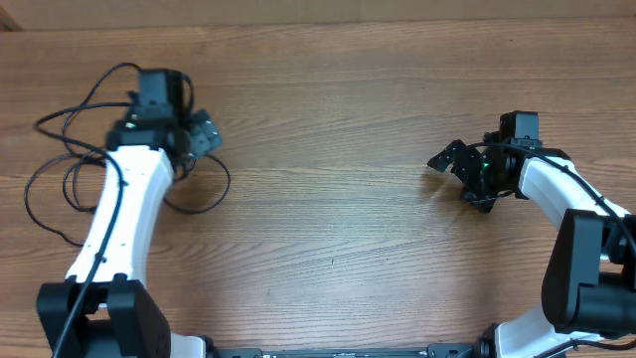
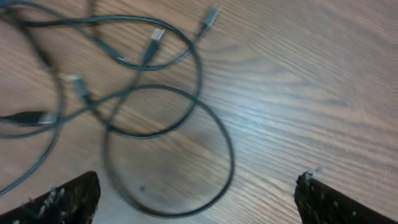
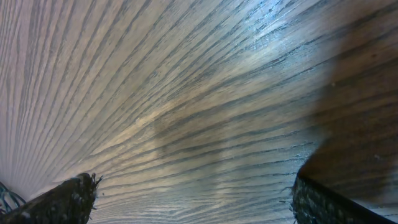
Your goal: Untangle cables
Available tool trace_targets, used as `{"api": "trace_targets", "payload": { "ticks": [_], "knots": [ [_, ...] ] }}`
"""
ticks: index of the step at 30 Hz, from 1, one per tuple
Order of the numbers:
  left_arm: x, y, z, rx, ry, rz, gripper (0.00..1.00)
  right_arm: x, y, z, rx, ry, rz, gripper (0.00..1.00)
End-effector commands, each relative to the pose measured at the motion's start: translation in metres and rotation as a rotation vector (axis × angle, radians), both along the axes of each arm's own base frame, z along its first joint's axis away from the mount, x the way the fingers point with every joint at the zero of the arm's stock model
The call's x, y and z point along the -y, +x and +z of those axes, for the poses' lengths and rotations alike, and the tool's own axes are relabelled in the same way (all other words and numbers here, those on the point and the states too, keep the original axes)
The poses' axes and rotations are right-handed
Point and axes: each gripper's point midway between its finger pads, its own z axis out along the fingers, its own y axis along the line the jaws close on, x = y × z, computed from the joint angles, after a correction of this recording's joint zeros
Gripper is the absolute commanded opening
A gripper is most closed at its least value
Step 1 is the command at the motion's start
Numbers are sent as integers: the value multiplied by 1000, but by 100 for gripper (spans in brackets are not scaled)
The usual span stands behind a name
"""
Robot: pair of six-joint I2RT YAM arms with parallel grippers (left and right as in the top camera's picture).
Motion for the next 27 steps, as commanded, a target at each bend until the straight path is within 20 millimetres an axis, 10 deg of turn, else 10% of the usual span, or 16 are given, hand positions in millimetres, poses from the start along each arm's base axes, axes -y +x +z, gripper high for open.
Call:
{"api": "trace_targets", "payload": {
  "ticks": [1, 14, 27],
  "knots": [
    [17, -4, -13, 7, 41, -131, 99, 5, 3, 2, 14, -32, 0, 100],
    [46, -18, -70, 184, 29, -256, 100, 5, 3, 2, 14, -32, 0, 100],
    [42, -49, -69, 389, 47, -267, 100, 5, 3, 2, 14, -32, 0, 100]
  ]
}}
